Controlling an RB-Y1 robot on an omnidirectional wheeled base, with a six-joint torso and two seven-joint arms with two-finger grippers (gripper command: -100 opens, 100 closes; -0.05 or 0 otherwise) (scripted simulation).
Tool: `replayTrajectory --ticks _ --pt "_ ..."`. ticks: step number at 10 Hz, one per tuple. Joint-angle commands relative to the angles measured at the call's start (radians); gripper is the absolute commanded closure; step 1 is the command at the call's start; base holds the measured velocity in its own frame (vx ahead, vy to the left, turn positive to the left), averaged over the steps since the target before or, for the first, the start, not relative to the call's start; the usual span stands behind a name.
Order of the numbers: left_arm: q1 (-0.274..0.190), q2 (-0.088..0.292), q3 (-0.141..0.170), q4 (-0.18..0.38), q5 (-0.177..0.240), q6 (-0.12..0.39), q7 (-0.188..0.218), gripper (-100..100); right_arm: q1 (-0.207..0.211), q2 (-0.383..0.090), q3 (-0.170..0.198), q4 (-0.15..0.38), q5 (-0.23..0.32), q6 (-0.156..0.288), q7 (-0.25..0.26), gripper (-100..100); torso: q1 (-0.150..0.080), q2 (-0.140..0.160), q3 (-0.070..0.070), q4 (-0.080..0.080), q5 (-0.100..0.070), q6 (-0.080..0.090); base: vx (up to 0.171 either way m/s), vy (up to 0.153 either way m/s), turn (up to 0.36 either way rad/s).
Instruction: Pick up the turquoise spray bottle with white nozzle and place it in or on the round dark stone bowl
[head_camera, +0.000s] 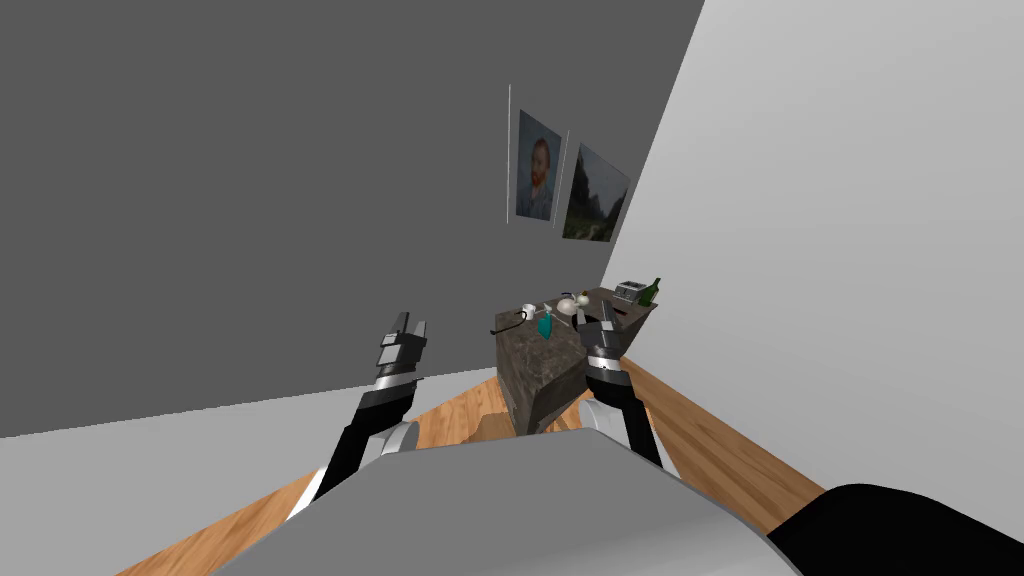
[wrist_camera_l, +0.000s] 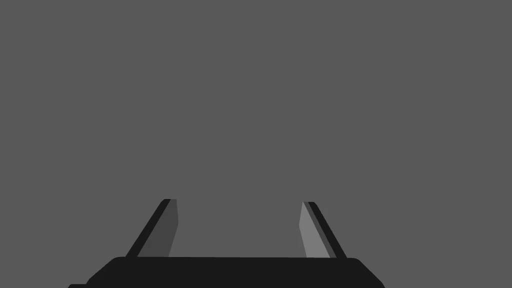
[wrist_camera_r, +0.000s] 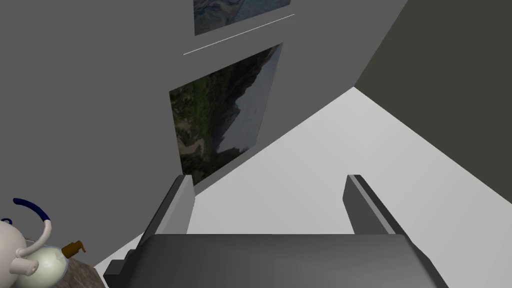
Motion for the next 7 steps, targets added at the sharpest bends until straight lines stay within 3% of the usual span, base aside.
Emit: replayTrajectory --ticks 1,7 --pt "0.000 0.000 0.000 0.000 0.000 0.000 0.000 0 -0.004 -0.030 0.000 0.008 -0.008 0.004 -0.010 -100 0.000 0.000 0.000 0.000 0.000 0.000 -0.006 -0.009 0.009" --pt "0.000 0.000 0.000 0.000 0.000 0.000 0.000 0 -0.053 -0.175 0.006 0.088 -0.094 0.053 -0.117 -100 -0.005 0.003 0.002 0.001 -0.001 0.000 -0.035 -0.056 0.023"
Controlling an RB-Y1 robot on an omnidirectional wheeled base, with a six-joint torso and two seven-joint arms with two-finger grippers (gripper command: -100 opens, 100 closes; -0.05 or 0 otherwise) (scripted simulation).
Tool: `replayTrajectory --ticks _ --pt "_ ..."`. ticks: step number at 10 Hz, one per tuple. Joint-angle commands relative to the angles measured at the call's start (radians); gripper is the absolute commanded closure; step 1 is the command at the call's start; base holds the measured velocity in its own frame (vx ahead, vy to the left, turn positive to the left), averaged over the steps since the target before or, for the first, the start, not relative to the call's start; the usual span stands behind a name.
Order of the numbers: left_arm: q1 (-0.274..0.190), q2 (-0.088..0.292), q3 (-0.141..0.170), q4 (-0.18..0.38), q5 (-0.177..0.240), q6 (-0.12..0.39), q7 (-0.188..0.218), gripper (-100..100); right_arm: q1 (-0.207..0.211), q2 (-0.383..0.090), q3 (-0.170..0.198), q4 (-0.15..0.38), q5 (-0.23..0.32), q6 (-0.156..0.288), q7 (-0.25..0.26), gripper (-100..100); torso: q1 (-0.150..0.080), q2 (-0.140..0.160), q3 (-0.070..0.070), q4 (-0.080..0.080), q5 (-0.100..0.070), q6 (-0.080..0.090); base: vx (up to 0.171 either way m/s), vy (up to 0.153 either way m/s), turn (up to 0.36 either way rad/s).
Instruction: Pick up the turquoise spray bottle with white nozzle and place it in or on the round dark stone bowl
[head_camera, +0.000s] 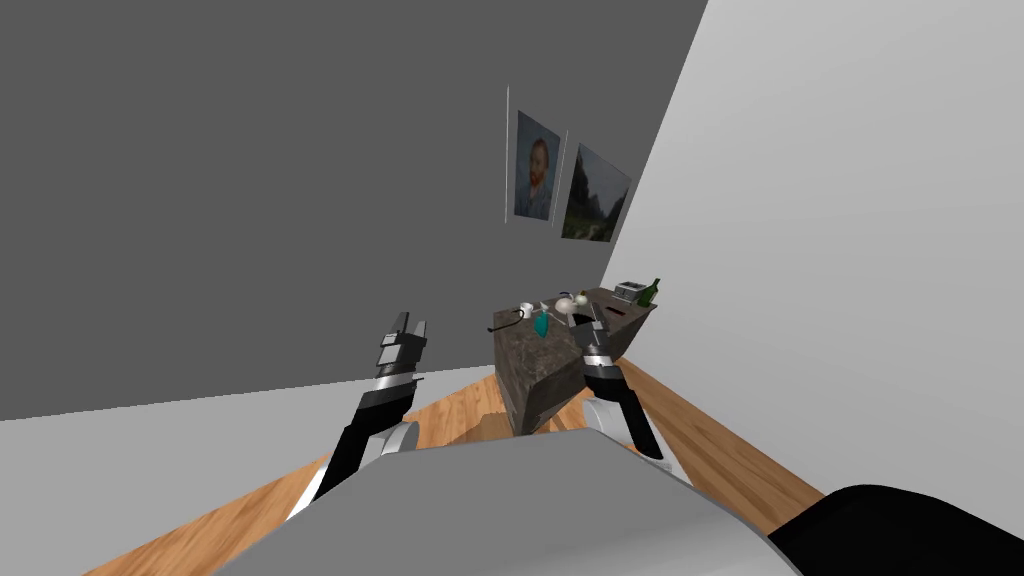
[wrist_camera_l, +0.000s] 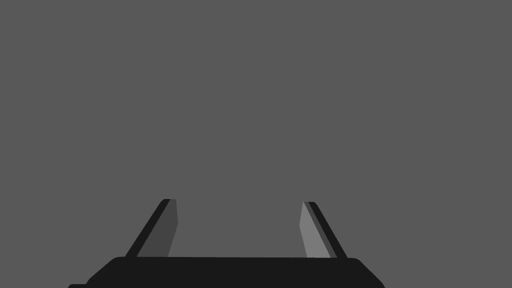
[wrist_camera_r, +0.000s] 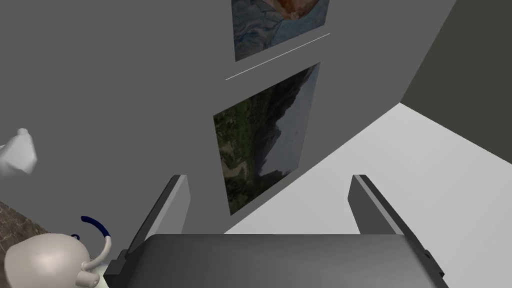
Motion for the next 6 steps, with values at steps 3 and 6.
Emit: replayTrajectory --ticks 3,6 --pt "0.000 0.000 0.000 0.000 0.000 0.000 0.000 0 -0.048 -0.076 0.009 0.070 -0.081 0.056 -0.098 -100 0.000 0.000 0.000 0.000 0.000 0.000 -0.056 -0.082 0.035" --pt "0.000 0.000 0.000 0.000 0.000 0.000 0.000 0 -0.081 -0.116 0.014 0.121 -0.136 0.089 -0.167 -100 0.000 0.000 0.000 0.000 0.000 0.000 -0.044 -0.077 0.029"
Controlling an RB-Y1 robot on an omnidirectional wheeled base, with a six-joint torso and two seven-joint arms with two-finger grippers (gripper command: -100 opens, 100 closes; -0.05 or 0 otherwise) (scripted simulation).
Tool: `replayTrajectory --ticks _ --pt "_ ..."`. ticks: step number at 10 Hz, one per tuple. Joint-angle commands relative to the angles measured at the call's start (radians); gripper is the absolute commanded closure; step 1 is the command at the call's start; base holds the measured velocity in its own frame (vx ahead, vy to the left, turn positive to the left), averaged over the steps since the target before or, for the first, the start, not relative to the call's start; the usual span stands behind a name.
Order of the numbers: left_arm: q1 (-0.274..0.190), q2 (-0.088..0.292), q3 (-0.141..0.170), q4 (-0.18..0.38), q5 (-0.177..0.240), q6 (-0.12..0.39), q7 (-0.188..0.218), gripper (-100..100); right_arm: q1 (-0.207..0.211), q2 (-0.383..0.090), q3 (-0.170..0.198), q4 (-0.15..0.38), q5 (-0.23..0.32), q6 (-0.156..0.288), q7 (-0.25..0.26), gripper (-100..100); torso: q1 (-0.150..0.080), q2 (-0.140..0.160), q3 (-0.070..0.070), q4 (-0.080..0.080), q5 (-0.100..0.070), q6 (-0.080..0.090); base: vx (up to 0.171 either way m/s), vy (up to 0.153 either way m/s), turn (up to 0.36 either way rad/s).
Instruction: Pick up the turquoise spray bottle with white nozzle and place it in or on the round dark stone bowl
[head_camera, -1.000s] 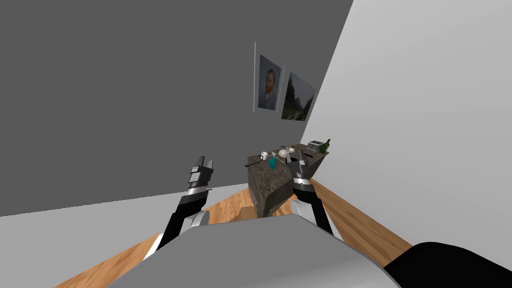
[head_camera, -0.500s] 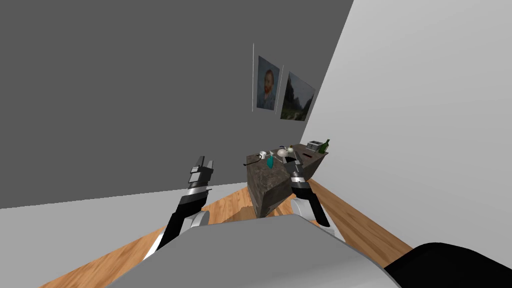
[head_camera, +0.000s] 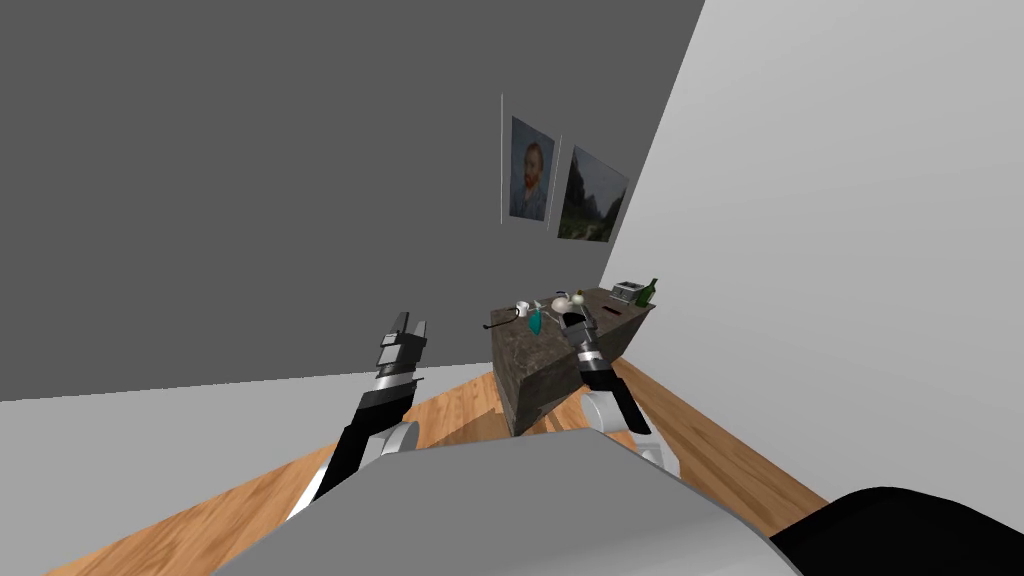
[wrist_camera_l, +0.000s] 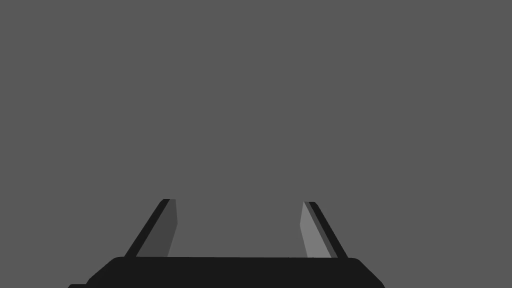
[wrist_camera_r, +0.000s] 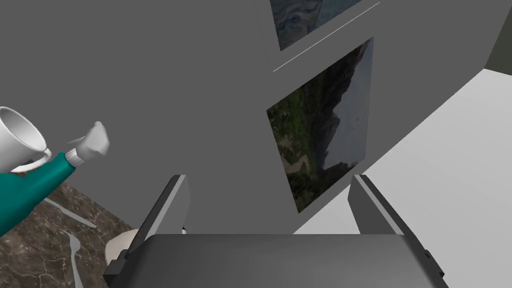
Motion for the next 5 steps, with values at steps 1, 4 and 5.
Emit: replayTrajectory --ticks 1,4,5 --pt "0.000 0.000 0.000 0.000 0.000 0.000 0.000 0 -0.027 -0.031 0.003 0.040 -0.044 0.028 -0.050 -100 0.000 0.000 0.000 0.000 0.000 0.000 -0.039 -0.080 0.044" --pt "0.000 0.000 0.000 0.000 0.000 0.000 0.000 0 -0.065 -0.071 0.011 0.096 -0.105 0.066 -0.121 -100 0.001 0.000 0.000 0.000 0.000 0.000 -0.039 -0.055 0.029" --pt "0.000 0.000 0.000 0.000 0.000 0.000 0.000 0 -0.065 -0.071 0.011 0.096 -0.105 0.066 -0.128 -100 0.000 0.000 0.000 0.000 0.000 0.000 -0.034 -0.054 0.021"
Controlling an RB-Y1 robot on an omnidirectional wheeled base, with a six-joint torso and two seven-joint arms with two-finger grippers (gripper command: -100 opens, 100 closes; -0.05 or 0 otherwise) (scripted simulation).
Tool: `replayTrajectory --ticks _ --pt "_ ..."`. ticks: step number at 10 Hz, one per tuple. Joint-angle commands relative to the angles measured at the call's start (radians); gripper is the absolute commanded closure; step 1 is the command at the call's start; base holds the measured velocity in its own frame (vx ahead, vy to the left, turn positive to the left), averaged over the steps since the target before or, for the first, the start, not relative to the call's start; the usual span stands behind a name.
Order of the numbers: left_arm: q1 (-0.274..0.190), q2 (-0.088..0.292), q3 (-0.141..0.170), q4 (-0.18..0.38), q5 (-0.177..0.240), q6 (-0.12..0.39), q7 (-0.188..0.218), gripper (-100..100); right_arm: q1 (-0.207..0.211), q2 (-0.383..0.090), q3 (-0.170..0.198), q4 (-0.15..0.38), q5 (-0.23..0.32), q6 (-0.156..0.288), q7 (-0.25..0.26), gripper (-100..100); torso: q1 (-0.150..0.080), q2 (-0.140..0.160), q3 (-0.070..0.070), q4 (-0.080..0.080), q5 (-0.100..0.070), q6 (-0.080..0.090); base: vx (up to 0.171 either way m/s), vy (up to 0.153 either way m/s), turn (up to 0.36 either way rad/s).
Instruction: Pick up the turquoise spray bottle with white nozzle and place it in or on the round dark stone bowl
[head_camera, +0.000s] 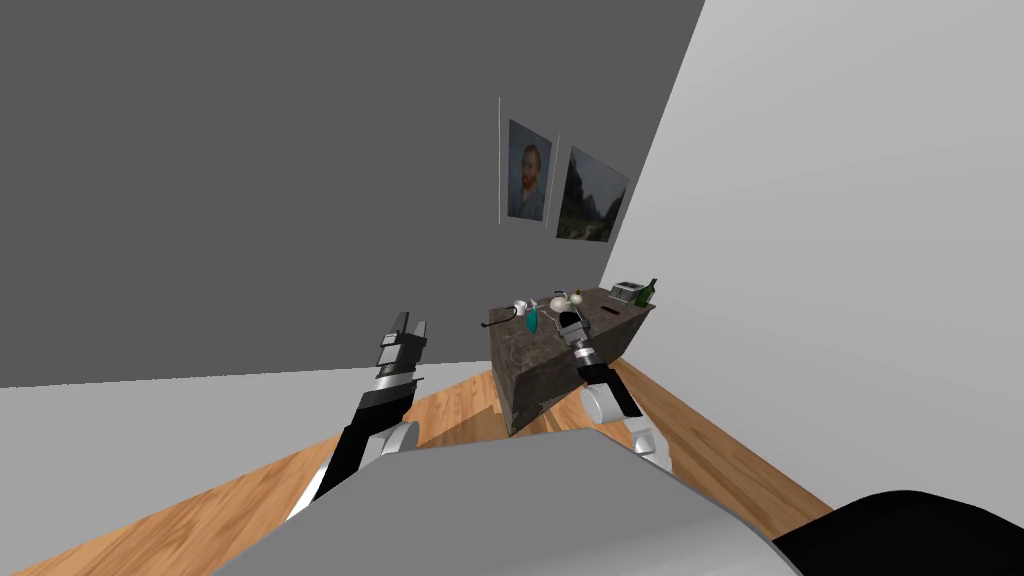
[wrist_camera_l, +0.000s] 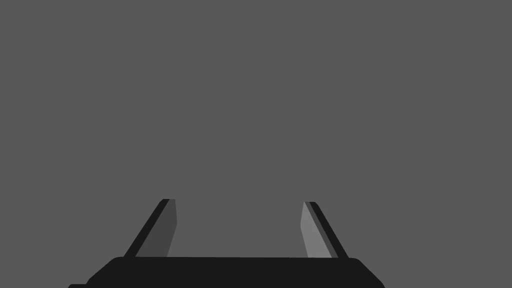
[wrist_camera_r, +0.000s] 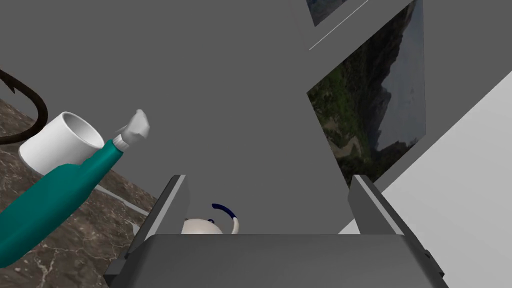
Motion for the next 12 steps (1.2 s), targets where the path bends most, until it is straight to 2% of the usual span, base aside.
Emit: replayTrajectory --ticks 1,2,3,5,6,8,9,12 --pt "0.000 0.000 0.000 0.000 0.000 0.000 0.000 0 -0.022 -0.021 0.007 0.033 -0.036 0.023 -0.045 -100 0.000 0.000 0.000 0.000 0.000 0.000 -0.030 -0.055 0.020" --pt "0.000 0.000 0.000 0.000 0.000 0.000 0.000 0 -0.044 -0.040 0.012 0.063 -0.067 0.044 -0.071 -100 0.000 0.000 0.000 0.000 0.000 0.000 -0.032 -0.067 0.050" --pt "0.000 0.000 0.000 0.000 0.000 0.000 0.000 0 -0.044 -0.040 0.012 0.063 -0.067 0.044 -0.082 -100 -0.001 0.000 0.000 0.000 0.000 0.000 -0.027 -0.050 0.024" --pt "0.000 0.000 0.000 0.000 0.000 0.000 0.000 0 -0.089 -0.075 0.023 0.122 -0.130 0.088 -0.148 -100 0.000 -0.001 0.000 0.000 0.000 0.000 -0.027 -0.053 0.035" --pt "0.000 0.000 0.000 0.000 0.000 0.000 0.000 0 -0.089 -0.075 0.023 0.122 -0.130 0.088 -0.155 -100 0.000 -0.001 0.000 0.000 0.000 0.000 -0.021 -0.047 0.018" --pt "0.000 0.000 0.000 0.000 0.000 0.000 0.000 0 -0.136 -0.105 0.036 0.182 -0.192 0.133 -0.217 -100 0.001 -0.001 -0.001 0.000 0.000 0.000 -0.017 -0.039 0.036" --pt "0.000 0.000 0.000 0.000 0.000 0.000 0.000 0 -0.136 -0.105 0.036 0.183 -0.192 0.133 -0.226 -100 0.001 -0.002 -0.001 0.000 0.000 0.000 -0.007 -0.032 0.017" --pt "0.000 0.000 0.000 0.000 0.000 0.000 0.000 0 -0.210 -0.142 0.059 0.272 -0.281 0.203 -0.318 -100 0.002 -0.003 -0.002 -0.001 0.000 0.000 0.000 -0.028 0.036"
